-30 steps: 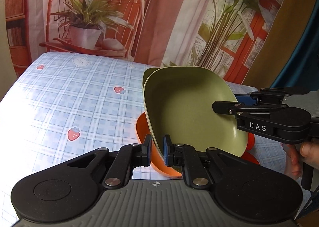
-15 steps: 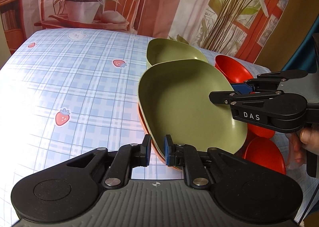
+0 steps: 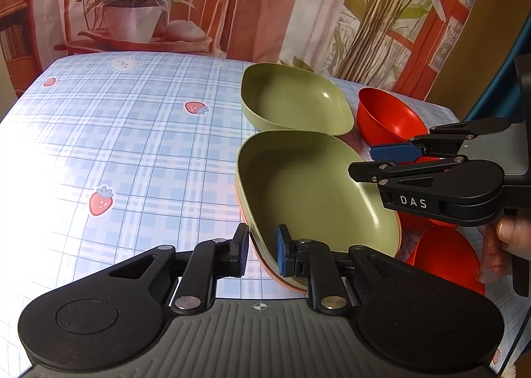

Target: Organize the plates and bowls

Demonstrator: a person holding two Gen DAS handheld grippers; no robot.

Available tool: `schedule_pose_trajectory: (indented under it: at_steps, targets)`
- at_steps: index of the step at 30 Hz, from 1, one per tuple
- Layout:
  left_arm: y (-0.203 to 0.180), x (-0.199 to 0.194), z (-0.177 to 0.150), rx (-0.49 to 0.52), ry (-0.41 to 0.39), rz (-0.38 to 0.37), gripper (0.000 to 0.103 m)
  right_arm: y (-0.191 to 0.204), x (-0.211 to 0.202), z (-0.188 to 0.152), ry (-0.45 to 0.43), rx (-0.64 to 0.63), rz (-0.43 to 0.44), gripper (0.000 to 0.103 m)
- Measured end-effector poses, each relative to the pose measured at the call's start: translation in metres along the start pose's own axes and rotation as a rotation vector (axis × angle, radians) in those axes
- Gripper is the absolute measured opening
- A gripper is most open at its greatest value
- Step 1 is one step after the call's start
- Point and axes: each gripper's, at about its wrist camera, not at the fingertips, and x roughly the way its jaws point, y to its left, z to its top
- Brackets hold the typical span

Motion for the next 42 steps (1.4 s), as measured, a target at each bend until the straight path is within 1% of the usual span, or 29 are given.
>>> schedule_pose_trajectory:
  at_steps: [7,12,20,25,35,42]
  targets:
    - [-0.001,-0.005,0.007,0.015,-0.021,0.023,0.018,-0.002,-0.009,-0.002,-0.015,0.012,0.007,0.028]
    - [-0.001,-0.016,0.016,0.026,-0.052,0.04,0.018,-0.012,-0.017,-0.001,-0.031,0.066,0.028,0.028]
    - [0.001,-0.03,0.038,0.046,-0.1,0.061,0.018,-0.029,-0.032,0.002,-0.07,0.122,0.007,0.028]
    - [-0.001,-0.034,0.053,0.06,-0.131,0.064,0.018,-0.039,-0.033,0.007,-0.08,0.154,-0.004,0.028]
    - [-0.004,-0.026,0.081,0.099,-0.171,0.058,0.018,-0.052,-0.025,0.017,-0.083,0.194,-0.013,0.028]
    - [-0.001,-0.01,0.097,0.105,-0.17,0.047,0.018,-0.064,-0.01,0.028,-0.075,0.213,-0.023,0.028]
